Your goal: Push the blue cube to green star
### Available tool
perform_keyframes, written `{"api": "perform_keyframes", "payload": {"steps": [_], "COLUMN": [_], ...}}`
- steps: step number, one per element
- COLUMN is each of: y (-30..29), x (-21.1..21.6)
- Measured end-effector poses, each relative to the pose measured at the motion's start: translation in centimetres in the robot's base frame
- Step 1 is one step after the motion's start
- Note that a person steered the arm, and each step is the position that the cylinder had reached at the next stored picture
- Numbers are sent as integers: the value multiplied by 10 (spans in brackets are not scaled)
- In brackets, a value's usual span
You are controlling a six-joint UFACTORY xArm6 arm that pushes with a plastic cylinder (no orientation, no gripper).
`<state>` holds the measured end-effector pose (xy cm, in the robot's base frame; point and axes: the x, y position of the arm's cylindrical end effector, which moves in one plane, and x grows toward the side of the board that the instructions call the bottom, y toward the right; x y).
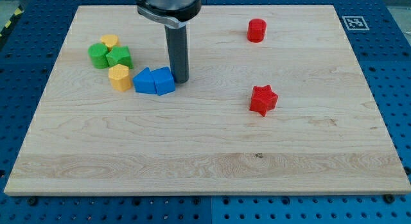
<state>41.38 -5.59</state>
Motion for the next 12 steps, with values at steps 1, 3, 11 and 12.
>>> {"api": "perform_keyframes", "payload": {"steps": [1, 3, 11, 12], "y": [-5, -9, -21, -21], "x": [-1, -26, 33, 28]}}
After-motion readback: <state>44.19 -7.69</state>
